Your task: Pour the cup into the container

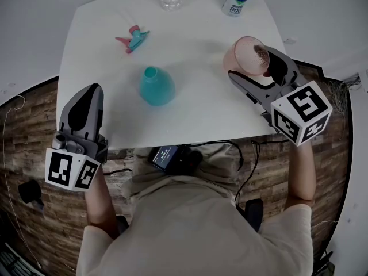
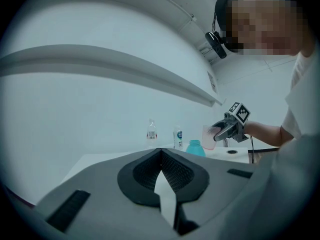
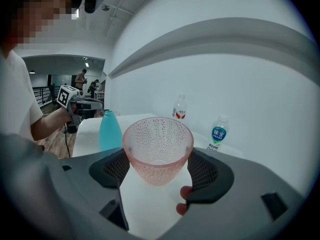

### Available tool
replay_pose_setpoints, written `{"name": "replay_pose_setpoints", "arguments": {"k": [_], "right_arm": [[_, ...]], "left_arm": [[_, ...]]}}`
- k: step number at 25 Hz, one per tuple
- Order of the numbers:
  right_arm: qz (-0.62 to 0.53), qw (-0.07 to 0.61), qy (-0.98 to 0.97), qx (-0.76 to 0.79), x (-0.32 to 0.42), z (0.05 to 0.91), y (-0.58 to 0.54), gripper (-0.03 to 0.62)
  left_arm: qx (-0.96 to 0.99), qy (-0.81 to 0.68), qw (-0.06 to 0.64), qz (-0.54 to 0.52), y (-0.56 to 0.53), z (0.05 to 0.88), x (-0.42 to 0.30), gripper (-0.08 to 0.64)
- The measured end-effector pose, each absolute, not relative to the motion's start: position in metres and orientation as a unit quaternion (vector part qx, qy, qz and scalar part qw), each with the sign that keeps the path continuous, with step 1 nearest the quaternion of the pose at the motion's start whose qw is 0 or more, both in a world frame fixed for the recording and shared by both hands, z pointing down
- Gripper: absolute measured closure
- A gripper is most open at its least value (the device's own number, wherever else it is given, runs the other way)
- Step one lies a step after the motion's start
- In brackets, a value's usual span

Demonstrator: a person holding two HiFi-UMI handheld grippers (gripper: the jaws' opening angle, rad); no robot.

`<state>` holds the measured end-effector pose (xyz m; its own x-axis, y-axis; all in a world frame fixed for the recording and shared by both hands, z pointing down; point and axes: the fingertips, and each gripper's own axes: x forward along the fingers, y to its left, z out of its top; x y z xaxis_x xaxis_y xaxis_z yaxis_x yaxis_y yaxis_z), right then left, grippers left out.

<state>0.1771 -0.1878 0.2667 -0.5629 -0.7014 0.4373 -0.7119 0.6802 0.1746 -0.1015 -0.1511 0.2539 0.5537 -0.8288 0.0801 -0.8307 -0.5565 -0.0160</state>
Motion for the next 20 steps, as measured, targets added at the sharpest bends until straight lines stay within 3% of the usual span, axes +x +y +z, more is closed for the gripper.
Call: {"name": "replay_pose_setpoints", "arguments": {"k": [20], "right_arm": [[0.031,0.244,-0.884,0.397,0.185,0.283,-0.189,0.227]], "left_arm": [[0.878,-0.475,0.02,0.054,-0.154,0.261,-0.106,0.549]]}}
